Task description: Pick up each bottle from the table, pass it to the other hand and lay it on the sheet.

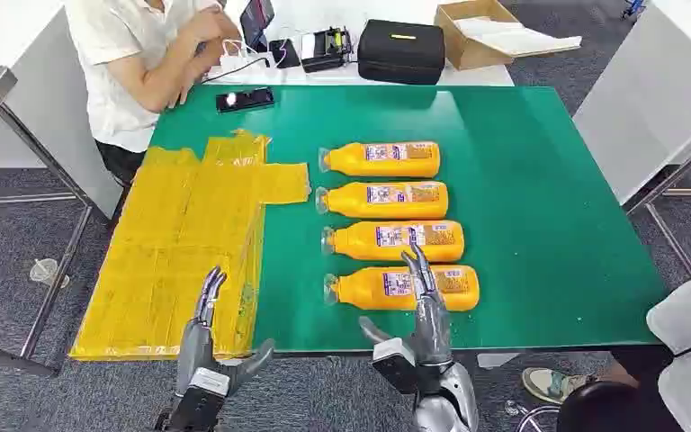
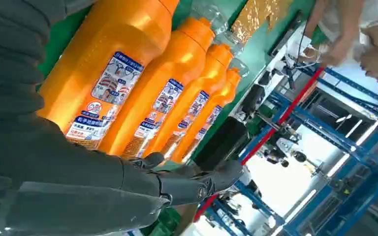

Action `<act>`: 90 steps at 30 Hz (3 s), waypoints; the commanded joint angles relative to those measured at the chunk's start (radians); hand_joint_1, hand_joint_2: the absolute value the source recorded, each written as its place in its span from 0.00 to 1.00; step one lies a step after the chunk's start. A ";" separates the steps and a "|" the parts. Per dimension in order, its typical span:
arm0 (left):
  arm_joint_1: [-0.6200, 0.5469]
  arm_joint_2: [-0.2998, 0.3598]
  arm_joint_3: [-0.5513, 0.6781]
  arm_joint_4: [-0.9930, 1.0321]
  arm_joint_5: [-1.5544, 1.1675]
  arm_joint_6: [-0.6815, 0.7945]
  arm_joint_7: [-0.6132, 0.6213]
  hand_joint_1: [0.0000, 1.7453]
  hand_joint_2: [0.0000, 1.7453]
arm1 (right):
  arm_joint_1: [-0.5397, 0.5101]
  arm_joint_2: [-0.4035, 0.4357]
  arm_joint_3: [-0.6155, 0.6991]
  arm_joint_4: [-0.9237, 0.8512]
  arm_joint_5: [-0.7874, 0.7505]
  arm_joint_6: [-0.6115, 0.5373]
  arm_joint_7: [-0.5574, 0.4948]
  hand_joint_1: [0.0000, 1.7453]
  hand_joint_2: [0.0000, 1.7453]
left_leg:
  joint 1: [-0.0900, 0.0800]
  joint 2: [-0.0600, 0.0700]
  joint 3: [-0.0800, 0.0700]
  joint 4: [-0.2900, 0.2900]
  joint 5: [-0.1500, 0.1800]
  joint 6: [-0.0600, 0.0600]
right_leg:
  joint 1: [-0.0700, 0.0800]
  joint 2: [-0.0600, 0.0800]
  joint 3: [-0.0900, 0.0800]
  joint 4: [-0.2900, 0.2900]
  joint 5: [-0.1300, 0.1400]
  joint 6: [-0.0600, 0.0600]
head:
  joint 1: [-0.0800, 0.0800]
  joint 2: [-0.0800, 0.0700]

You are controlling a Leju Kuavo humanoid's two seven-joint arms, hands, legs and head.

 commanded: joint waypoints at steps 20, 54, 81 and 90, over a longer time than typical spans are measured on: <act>-0.037 0.004 -0.022 0.019 0.001 -0.005 0.013 0.00 1.00 | -0.144 -0.129 0.020 0.158 0.312 -0.044 0.139 0.00 1.00 | 0.000 0.003 0.006 0.000 -0.003 0.001 | 0.001 0.001 0.007 -0.001 -0.002 -0.003 | 0.000 0.000; -0.006 -0.009 -0.065 -0.056 0.142 -0.127 0.187 0.00 1.00 | -0.186 -0.242 0.049 0.234 0.435 0.272 0.476 0.00 1.00 | 0.000 0.001 0.006 0.000 -0.002 0.000 | 0.001 0.000 0.007 -0.001 -0.002 -0.003 | 0.000 0.000; -0.017 -0.028 -0.054 -0.029 0.139 -0.131 0.201 0.00 1.00 | -0.223 -0.338 0.118 0.256 0.413 0.490 0.584 1.00 1.00 | 0.000 -0.001 0.011 0.000 -0.001 0.001 | 0.001 -0.001 0.012 -0.002 -0.001 -0.003 | 0.000 0.000; -0.030 -0.030 -0.056 -0.015 0.140 -0.131 0.190 0.00 1.00 | -0.205 -0.335 0.141 0.261 0.342 0.496 0.550 1.00 1.00 | 0.001 -0.001 0.019 -0.001 -0.005 0.000 | 0.001 -0.002 0.010 -0.003 -0.005 -0.004 | 0.000 0.000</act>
